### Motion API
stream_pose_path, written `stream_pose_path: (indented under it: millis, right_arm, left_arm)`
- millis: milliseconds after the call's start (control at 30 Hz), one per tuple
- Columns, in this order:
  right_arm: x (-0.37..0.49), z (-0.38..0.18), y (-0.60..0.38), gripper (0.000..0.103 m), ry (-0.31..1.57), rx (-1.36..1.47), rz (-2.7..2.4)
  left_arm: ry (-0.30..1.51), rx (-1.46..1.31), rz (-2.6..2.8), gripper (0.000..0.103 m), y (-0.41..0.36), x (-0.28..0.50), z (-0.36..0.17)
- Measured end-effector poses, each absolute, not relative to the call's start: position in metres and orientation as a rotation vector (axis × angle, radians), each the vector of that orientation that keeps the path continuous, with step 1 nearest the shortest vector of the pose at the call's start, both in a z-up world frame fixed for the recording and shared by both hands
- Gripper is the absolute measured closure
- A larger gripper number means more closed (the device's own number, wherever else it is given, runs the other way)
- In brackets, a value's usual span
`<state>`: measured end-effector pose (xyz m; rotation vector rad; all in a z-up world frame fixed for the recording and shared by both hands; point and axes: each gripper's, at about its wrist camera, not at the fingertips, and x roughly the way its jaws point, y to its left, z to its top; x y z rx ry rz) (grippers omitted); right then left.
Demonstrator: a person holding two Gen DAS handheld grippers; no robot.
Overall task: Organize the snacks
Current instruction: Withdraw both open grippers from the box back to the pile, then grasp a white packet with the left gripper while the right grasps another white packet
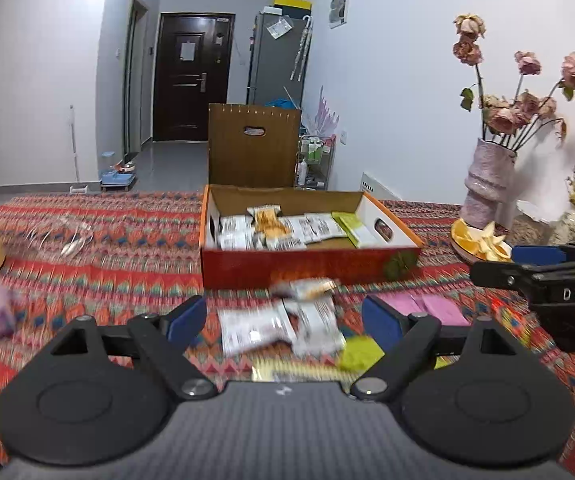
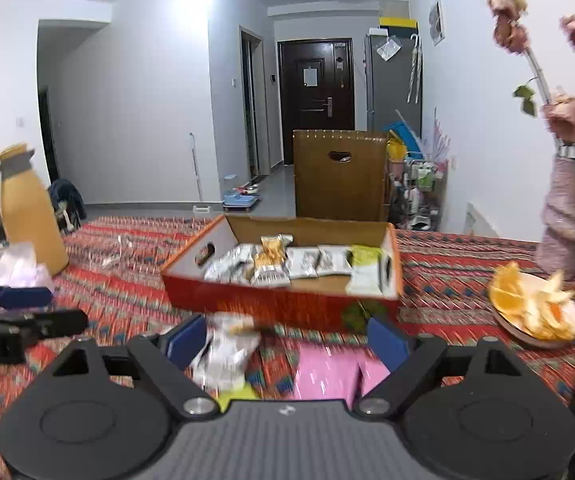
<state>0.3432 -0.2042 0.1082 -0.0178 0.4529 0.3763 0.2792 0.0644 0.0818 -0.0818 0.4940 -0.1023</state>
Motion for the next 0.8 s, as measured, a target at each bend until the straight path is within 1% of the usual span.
stream_pose_path:
  millis: [100, 200, 400, 633, 800]
  right_arm:
    - [0.299, 0.099, -0.213, 0.012, 0.417, -0.055, 0.354]
    - [0.259, 0.082, -0.224, 0.01, 0.397, -0.065, 0.357]
    - [0.201, 0.043, -0.233, 0.009, 0.417, -0.057, 0.351]
    - [0.179, 0.008, -0.229, 0.009, 0.497, -0.04, 0.368]
    - [0.184, 0.007, -0.219, 0.009, 0.501, -0.063, 0.387]
  left_arm:
    - [0.492, -0.09, -0.098, 0.013, 0.059, 0.24, 0.073]
    - [0.501, -0.085, -0.086, 0.013, 0.052, 0.208, 0.064]
    - [0.564, -0.097, -0.078, 0.012, 0.048, 0.164, 0.038]
    - [0.625, -0.104, -0.053, 0.012, 0.052, 0.16, 0.019]
    - [0.626, -0.106, -0.053, 0.012, 0.055, 0.169, 0.018]
